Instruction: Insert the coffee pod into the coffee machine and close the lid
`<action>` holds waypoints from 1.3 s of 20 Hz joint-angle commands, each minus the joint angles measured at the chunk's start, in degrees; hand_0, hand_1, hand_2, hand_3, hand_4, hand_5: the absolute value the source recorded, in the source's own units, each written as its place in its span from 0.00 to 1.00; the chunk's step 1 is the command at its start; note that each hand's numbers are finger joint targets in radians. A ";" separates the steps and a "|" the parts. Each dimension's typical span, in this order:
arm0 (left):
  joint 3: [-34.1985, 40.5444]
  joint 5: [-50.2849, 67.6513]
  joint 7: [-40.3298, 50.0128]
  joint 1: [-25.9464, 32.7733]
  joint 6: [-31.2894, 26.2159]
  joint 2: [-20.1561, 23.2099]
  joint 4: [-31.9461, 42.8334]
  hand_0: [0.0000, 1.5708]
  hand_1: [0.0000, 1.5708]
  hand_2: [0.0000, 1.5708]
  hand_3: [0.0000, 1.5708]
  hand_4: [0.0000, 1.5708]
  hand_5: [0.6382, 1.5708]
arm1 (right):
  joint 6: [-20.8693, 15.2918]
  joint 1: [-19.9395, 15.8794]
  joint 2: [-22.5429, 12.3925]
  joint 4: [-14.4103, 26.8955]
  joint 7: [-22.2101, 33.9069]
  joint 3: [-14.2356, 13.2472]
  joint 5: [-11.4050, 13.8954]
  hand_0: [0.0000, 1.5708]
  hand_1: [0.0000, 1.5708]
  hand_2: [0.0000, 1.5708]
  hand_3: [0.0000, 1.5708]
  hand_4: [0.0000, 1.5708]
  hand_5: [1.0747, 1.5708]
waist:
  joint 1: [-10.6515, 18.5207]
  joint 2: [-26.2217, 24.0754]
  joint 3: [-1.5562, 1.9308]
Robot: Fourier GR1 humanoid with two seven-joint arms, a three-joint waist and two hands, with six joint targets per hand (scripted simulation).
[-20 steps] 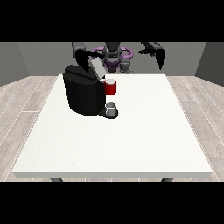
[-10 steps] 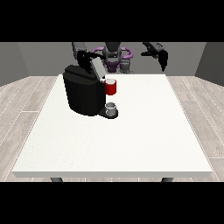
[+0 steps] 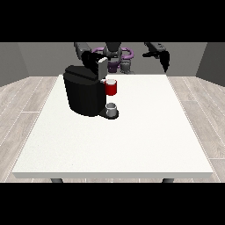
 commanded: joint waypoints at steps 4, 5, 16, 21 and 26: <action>-0.60 -0.17 -0.98 -0.38 1.14 -0.22 1.22 0.00 0.00 0.00 0.00 0.10 1.00 | -1.58 -3.29 1.27 1.59 -0.64 2.17 3.76 0.00 0.00 0.00 0.00 0.00 1.00 | 0.70 0.82 0.05; -1.27 -0.03 0.76 0.50 1.05 -0.80 0.45 0.00 0.00 0.00 0.00 0.08 1.00 | 1.19 -5.37 -0.54 1.08 3.21 0.82 1.70 0.00 0.00 0.00 0.00 0.04 1.00 | 0.79 -1.38 0.05; -2.07 -1.88 -5.41 -0.84 3.07 -1.15 1.15 0.00 0.00 0.00 0.00 0.13 1.00 | -0.70 -7.54 4.18 1.47 1.19 3.12 4.51 0.00 0.00 0.00 0.00 0.08 1.00 | -0.97 -0.22 0.04; -3.85 -2.31 -7.99 4.11 3.30 -3.85 2.06 0.00 0.00 0.00 0.00 0.16 1.00 | 0.86 -2.32 7.10 -2.32 -1.08 6.95 1.19 0.00 0.00 0.00 0.00 0.11 1.00 | -2.40 -5.86 0.03; -2.25 -0.73 -7.34 3.53 2.50 -2.54 4.15 0.00 0.00 0.00 0.00 0.12 1.00 | -1.94 7.81 7.26 -7.02 -6.04 12.16 -6.21 0.00 0.00 0.00 0.00 0.18 1.00 | -4.43 -7.14 0.05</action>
